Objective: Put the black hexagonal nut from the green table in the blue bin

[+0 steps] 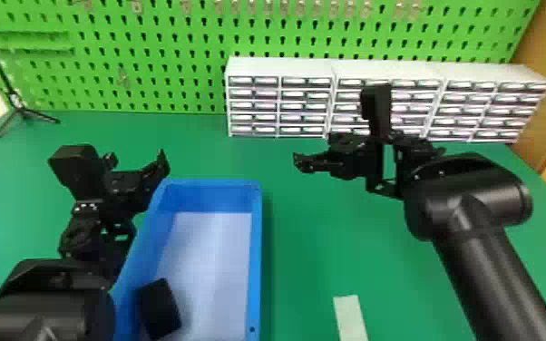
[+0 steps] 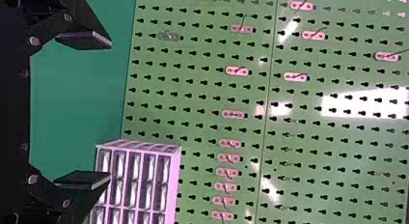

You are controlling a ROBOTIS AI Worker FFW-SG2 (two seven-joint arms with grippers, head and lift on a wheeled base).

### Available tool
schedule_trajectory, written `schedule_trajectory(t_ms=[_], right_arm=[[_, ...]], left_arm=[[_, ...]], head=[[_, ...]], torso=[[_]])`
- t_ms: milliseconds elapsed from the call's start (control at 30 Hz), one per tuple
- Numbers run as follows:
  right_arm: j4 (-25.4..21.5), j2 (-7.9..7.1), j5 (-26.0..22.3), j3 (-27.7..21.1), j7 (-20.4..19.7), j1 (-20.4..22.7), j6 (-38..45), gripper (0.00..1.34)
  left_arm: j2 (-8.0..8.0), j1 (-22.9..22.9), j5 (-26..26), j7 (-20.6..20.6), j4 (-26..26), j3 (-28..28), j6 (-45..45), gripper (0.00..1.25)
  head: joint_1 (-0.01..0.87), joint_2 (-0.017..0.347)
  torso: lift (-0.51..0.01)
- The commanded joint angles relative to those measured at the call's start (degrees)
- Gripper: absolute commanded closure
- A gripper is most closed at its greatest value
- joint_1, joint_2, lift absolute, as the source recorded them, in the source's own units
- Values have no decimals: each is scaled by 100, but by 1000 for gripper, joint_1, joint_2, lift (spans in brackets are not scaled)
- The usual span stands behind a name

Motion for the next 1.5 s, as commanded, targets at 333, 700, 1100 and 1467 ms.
schedule_trajectory(t_ms=[333,700,1100,1467], right_arm=[[-376,153,-639,-304,-1799,863,-1222,96],[-367,311,-375,-453,-2459,1258,-2101,99],[-147,443,-121,-620,-2916,1601,-3059,99],[-121,539,38,-823,-3215,1829,-3419,99]], left_arm=[[0,8,0,0,-11,10,0,302],[0,-9,0,0,-11,-8,0,302],[0,-9,0,0,-11,-34,0,302],[0,-27,-26,0,-63,-52,0,302]], head=[[683,28],[683,28],[683,28],[683,28]], torso=[[-96],[-96],[-96],[-96]])
